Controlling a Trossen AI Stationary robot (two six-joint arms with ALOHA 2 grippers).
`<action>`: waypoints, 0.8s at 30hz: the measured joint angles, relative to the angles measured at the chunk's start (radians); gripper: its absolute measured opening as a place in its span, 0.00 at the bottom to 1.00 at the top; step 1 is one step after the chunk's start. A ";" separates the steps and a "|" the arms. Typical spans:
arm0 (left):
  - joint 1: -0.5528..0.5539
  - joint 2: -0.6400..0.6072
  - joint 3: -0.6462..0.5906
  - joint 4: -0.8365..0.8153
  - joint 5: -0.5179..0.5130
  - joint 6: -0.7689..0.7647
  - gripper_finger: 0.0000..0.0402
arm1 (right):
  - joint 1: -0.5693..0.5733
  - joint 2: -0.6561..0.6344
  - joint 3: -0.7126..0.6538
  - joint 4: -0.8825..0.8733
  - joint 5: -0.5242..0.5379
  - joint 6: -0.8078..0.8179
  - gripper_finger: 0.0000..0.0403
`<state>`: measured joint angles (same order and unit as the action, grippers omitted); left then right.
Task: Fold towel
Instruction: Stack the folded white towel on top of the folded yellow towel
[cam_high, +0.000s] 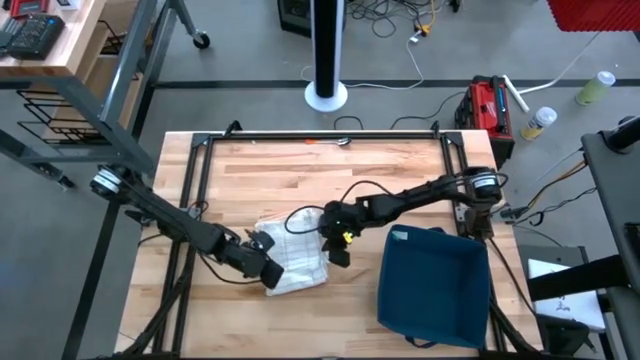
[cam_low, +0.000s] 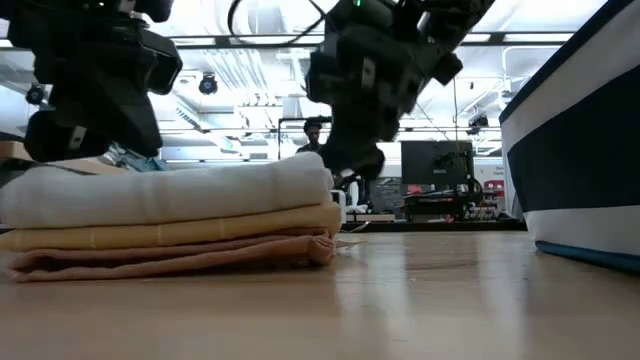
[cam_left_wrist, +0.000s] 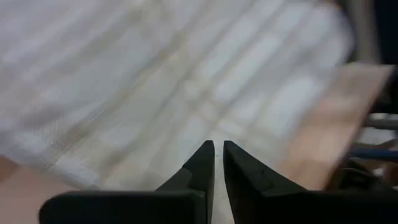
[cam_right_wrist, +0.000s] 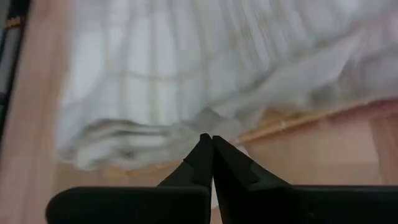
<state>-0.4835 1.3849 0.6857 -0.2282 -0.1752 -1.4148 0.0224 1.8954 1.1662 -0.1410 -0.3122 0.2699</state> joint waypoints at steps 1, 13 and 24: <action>0.000 -0.022 0.001 0.000 -0.013 0.008 0.06 | -0.003 -0.012 0.001 0.000 0.000 -0.001 0.00; 0.011 -0.028 0.005 -0.013 -0.096 0.043 0.05 | 0.070 -0.050 0.023 0.107 -0.009 -0.046 0.00; 0.026 0.084 0.004 0.032 -0.168 0.034 0.05 | 0.074 0.073 0.018 0.172 -0.103 0.064 0.00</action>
<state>-0.4580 1.4684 0.6897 -0.1961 -0.3431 -1.3809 0.0962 1.9686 1.1843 0.0311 -0.4156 0.3335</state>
